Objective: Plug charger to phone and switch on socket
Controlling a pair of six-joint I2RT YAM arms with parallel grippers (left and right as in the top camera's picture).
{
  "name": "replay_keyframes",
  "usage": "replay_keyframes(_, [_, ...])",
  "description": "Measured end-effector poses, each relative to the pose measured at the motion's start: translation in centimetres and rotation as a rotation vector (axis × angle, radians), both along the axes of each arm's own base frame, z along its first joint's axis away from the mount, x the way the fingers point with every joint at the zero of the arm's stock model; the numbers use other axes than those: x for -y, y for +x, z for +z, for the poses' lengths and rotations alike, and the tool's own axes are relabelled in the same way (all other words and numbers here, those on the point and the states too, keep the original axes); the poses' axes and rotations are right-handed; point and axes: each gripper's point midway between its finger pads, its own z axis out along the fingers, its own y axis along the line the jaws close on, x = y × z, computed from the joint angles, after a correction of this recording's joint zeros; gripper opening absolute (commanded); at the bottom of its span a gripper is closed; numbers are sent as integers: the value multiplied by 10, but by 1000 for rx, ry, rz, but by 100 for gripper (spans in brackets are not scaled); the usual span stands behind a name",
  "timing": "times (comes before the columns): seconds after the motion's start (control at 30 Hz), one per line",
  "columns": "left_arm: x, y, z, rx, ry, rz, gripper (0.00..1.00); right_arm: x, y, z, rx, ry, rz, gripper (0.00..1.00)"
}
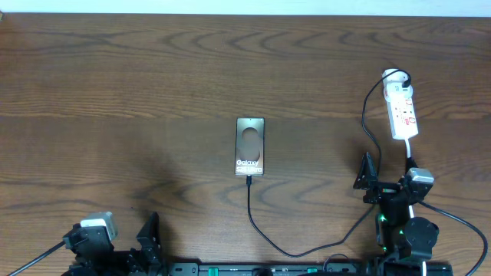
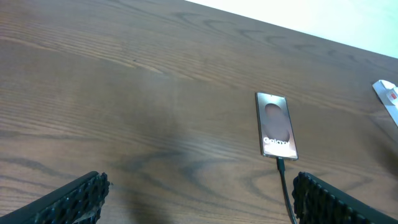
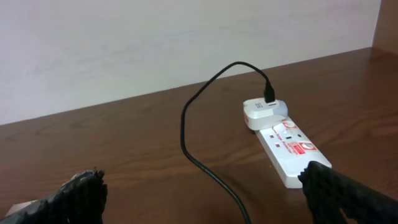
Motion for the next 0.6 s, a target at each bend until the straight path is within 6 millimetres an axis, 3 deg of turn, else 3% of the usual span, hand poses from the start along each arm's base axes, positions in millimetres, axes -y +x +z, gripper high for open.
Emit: replay_keyframes(0.6, [0,0,0,0,0,0,96,0,1,-3,-14,-1,-1,99])
